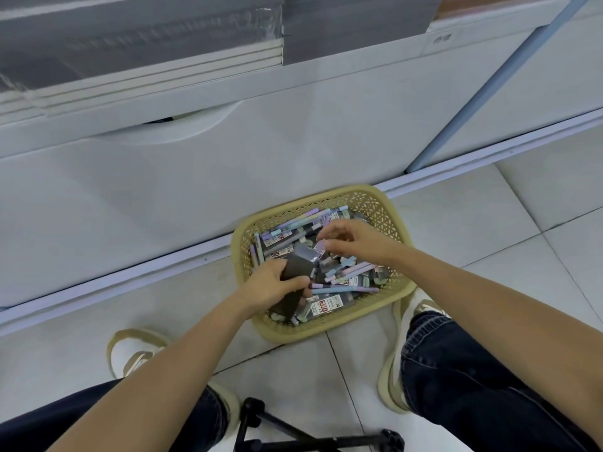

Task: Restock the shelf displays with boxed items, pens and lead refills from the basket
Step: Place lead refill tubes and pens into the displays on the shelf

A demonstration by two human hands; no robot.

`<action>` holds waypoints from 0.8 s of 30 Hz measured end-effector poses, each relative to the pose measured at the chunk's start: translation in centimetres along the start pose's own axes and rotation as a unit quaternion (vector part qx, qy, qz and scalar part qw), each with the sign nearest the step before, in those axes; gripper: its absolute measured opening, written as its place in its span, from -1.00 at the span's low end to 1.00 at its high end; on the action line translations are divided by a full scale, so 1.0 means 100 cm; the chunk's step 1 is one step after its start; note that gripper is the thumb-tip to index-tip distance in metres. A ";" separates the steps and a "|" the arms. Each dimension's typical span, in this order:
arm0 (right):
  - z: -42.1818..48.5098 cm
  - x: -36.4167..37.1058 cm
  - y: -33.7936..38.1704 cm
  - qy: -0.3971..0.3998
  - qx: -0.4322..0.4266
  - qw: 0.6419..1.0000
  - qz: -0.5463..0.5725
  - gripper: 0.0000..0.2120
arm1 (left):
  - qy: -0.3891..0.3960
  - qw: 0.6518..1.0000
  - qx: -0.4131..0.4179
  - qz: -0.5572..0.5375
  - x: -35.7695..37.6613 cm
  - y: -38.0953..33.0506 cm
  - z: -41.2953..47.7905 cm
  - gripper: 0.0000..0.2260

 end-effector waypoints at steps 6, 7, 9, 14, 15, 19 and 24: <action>-0.017 -0.005 -0.064 0.008 0.046 0.921 -0.388 -0.42 | -0.101 0.991 -0.031 -0.085 -0.014 0.019 0.003 -0.86; -0.016 0.001 -0.068 0.008 0.032 0.914 -0.404 -0.44 | -0.096 0.991 -0.030 -0.092 -0.012 0.021 0.004 -0.88; -0.012 0.011 -0.069 0.014 0.007 0.901 -0.434 -0.49 | -0.086 0.990 -0.026 -0.104 -0.009 0.021 0.006 -0.89; -0.004 0.027 -0.069 0.050 0.016 0.874 -0.482 -0.70 | -0.096 0.986 -0.043 -0.130 -0.005 0.026 0.009 -0.86; -0.003 0.029 -0.070 0.056 0.017 0.873 -0.484 -0.73 | -0.098 0.985 -0.049 -0.136 -0.004 0.027 0.009 -0.86; -0.001 0.023 -0.066 0.061 0.033 0.896 -0.439 -0.80 | -0.096 0.983 -0.064 -0.143 -0.002 0.028 0.009 -0.87; -0.003 0.004 -0.047 -0.001 0.085 0.980 -0.182 -0.79 | -0.114 0.979 -0.071 -0.153 -0.001 0.026 0.007 -0.83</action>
Point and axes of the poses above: each hand's wrist, its own z-axis towards the middle knuckle, its own x-axis out of the palm, y = z × x, the point moved 5 cm from there along z, towards the middle knuckle, and after that the axes turned 7 degrees about z, right-handed, at the moved point
